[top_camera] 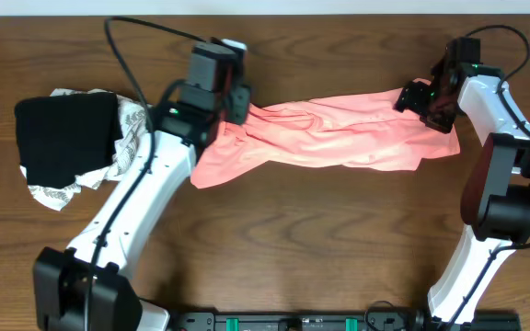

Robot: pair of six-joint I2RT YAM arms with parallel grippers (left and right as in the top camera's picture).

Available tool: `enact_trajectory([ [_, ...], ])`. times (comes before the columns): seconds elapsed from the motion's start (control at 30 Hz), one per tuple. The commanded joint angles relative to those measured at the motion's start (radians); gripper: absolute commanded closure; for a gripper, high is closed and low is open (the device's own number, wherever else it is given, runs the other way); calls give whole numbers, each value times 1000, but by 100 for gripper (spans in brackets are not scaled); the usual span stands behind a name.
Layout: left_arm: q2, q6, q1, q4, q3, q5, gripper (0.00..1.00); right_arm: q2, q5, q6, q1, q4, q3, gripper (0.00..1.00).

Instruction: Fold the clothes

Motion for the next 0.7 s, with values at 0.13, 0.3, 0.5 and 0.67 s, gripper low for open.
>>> enact_trajectory([
  [0.13, 58, 14, -142, 68, -2, 145, 39, -69, -8, -94, -15, 13, 3, 12],
  [0.3, 189, 14, -200, 115, -2, 145, 39, -173, -8, -116, -15, -11, 3, 10],
  [0.5, 320, 9, -210, 247, -2, 149, 38, -310, -7, -118, -15, -58, 3, 8],
  [0.67, 384, -21, -211, 352, -2, 161, 39, -390, 1, -118, -15, -87, 3, 7],
])
